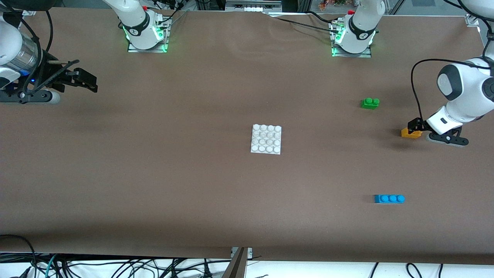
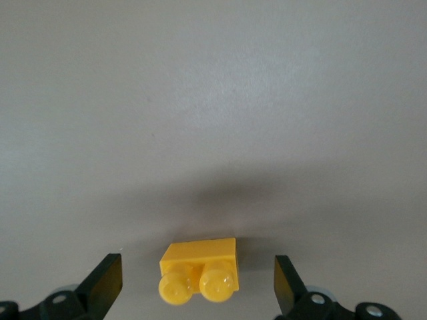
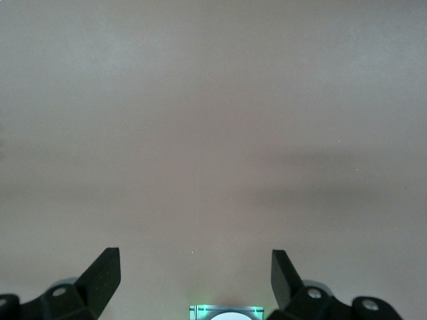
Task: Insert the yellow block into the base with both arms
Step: 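Close the left gripper on the yellow block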
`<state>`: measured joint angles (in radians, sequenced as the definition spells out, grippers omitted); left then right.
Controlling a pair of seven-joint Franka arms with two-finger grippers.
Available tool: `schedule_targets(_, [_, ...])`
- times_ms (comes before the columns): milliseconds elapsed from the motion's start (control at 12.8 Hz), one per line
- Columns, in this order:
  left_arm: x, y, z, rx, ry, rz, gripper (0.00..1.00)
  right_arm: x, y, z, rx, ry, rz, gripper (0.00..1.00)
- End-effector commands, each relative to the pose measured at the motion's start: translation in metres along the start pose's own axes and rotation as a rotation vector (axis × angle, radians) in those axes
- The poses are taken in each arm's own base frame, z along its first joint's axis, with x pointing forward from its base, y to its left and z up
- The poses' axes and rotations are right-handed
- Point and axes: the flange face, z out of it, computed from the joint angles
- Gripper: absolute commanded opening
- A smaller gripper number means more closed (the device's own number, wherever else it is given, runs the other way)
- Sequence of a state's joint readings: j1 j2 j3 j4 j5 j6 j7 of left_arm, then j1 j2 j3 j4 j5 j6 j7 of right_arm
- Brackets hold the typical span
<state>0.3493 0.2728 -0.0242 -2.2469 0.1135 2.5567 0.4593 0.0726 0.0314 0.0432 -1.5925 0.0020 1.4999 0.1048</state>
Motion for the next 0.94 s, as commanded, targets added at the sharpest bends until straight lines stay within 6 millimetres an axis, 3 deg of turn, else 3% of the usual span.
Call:
schedule_targets(0, [-0.011,-0.009,0.02,0.006,0.004,0.039,1.0,-0.007,0.001,-0.003,-0.018,0.011,-0.011,1.0])
schedule_targets(390, [-0.02,-0.01,0.038,-0.005,-0.004,0.032,0.99,-0.008,0.001,-0.003,-0.019,0.009,-0.014,1.0])
schedule_targets(857, [-0.028,-0.015,0.045,-0.014,-0.017,0.016,0.82,-0.007,0.0,-0.003,-0.019,0.011,-0.014,1.0])
